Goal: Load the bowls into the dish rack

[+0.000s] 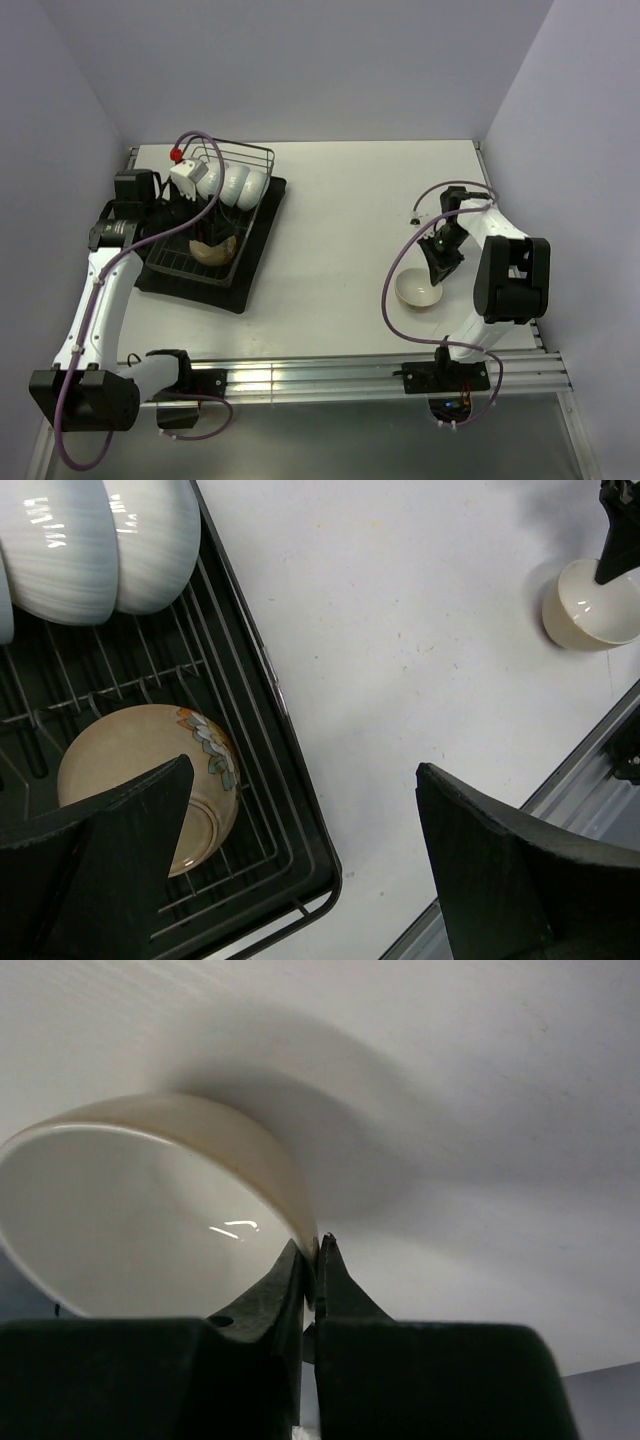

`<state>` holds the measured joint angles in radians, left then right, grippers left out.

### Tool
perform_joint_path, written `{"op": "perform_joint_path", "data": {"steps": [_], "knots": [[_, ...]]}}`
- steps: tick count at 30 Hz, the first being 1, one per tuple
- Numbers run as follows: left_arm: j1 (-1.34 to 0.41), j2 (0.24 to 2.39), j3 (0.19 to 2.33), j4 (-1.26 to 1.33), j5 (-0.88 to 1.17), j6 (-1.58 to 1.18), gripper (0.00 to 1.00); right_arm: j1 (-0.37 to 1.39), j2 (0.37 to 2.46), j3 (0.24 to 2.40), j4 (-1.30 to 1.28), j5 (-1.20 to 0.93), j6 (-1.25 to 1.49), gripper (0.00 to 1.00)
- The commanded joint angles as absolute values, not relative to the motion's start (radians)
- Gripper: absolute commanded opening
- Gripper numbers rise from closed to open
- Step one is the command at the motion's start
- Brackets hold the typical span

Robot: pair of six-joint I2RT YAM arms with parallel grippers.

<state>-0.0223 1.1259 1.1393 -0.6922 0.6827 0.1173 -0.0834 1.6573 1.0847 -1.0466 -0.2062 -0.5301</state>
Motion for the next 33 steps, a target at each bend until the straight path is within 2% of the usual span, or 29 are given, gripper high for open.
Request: {"op": "perform_joint_path", "data": {"steps": [1,10,14,15,18,19,25,33], "knots": [[-0.018,1.075,1.128,-0.624,0.672,0.072,0.99,-0.052,1.663,1.115,-1.005,-0.284,-0.506,0.00],[-0.014,1.063,1.101,-0.632,0.695,0.106,1.00,0.043,1.635,1.272,-1.078,-0.521,-0.450,0.00],[-0.014,1.034,1.074,-0.618,0.778,0.150,1.00,0.144,1.626,1.354,-1.094,-0.626,-0.391,0.00],[-0.014,1.010,1.065,-0.620,0.851,0.175,1.00,0.164,1.628,1.391,-1.100,-0.656,-0.382,0.00],[-0.038,0.971,1.057,-0.678,0.943,0.380,0.97,0.254,1.646,1.474,-1.117,-0.672,-0.348,0.00],[-0.050,0.956,1.072,-0.740,0.956,0.529,0.97,0.276,1.660,1.491,-1.118,-0.664,-0.342,0.00],[-0.211,0.985,1.163,-0.968,0.919,1.027,0.93,0.420,1.742,1.600,-1.144,-0.658,-0.287,0.00],[-0.546,1.114,1.227,-1.020,0.729,1.190,0.89,0.531,1.787,1.649,-1.143,-0.680,-0.245,0.00]]}}
